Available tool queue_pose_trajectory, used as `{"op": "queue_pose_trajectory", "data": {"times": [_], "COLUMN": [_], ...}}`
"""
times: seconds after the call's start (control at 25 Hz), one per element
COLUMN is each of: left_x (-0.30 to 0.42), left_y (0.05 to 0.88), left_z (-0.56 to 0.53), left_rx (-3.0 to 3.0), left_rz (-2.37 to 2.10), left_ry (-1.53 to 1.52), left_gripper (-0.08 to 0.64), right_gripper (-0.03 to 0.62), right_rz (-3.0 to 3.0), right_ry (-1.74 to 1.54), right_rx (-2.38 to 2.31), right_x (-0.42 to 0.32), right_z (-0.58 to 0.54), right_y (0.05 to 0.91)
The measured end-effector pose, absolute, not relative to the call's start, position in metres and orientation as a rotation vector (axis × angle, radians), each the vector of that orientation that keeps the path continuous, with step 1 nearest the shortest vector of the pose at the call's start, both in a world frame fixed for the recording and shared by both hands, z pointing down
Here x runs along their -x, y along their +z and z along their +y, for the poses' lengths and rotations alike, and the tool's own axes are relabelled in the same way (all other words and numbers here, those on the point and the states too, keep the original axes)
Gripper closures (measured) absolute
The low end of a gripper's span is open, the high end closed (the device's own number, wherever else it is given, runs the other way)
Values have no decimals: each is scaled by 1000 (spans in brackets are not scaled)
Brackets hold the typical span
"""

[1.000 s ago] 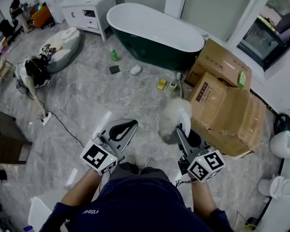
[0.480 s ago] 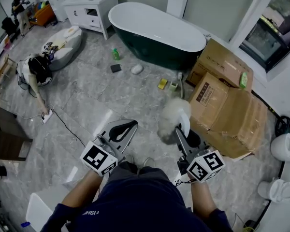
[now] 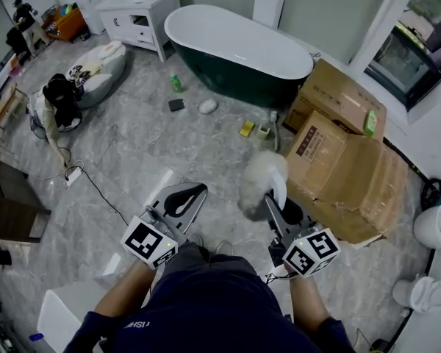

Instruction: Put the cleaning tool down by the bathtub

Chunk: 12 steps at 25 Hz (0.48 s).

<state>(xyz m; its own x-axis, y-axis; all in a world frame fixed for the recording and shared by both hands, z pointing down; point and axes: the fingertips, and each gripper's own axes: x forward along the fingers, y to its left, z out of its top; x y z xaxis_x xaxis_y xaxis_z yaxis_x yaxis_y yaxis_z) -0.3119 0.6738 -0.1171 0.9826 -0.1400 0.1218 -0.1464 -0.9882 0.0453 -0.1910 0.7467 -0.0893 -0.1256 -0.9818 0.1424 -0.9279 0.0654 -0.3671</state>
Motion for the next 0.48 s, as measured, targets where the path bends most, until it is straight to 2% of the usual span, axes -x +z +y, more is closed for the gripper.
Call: {"op": "queue_pose_trajectory", "data": {"times": [0.48], "left_x": [298], "left_y": [-113], "left_z": [663], "left_rx": [-3073], "left_rz": [-262], "left_ry": [175], "left_gripper": [528], "right_gripper": [505], "right_rz": [2182], "right_ry": [-567], "right_rx": [1975], "right_x": [167], "right_z": [741], "right_y": [-85]}}
